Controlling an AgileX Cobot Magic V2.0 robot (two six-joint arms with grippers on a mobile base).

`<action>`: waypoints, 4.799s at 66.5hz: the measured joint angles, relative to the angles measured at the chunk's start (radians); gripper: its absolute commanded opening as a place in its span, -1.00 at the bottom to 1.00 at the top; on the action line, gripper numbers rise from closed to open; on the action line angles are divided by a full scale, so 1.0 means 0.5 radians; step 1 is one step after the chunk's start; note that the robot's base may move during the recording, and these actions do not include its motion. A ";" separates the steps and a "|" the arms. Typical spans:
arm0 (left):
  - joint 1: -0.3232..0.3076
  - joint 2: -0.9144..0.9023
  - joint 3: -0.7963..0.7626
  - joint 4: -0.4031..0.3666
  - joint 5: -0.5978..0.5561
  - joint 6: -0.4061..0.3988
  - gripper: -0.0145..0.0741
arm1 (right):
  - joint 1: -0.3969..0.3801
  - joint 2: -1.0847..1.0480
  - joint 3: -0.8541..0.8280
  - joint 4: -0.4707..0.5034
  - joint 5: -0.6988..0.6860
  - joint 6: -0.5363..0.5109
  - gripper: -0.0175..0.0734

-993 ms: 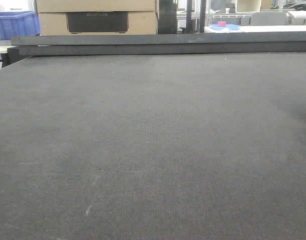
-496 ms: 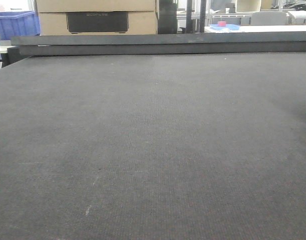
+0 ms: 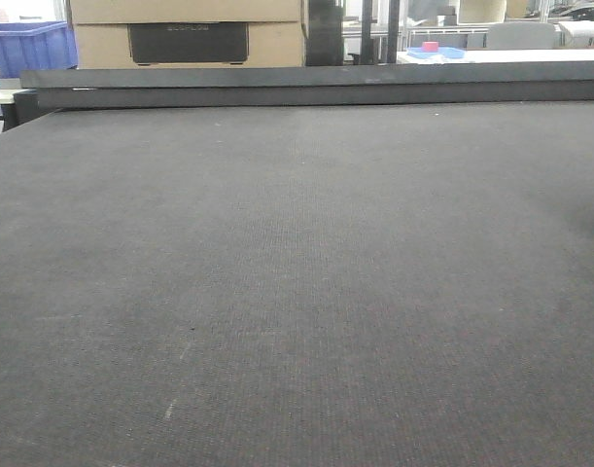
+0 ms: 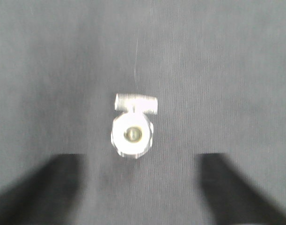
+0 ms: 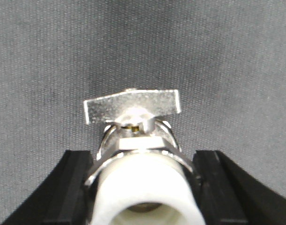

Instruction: Place valve from conveyor to right shelf box

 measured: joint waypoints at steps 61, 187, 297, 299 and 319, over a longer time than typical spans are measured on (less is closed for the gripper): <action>0.267 0.458 -0.004 -0.302 -0.020 0.417 0.61 | 0.000 0.000 0.000 0.059 0.012 -0.004 -0.99; 0.168 0.557 -0.004 -0.140 0.103 0.369 -0.92 | 0.000 -0.270 0.000 0.061 0.118 0.010 -0.99; 0.168 -0.947 -0.004 -0.136 0.420 0.328 -0.92 | 0.000 -1.483 0.005 0.069 0.329 0.024 -0.99; 0.168 -0.947 -0.004 -0.136 0.420 0.328 -0.92 | 0.000 -1.483 0.005 0.069 0.329 0.024 -0.99; 0.168 -0.947 -0.004 -0.136 0.420 0.328 -0.92 | 0.000 -1.483 0.005 0.069 0.329 0.024 -0.99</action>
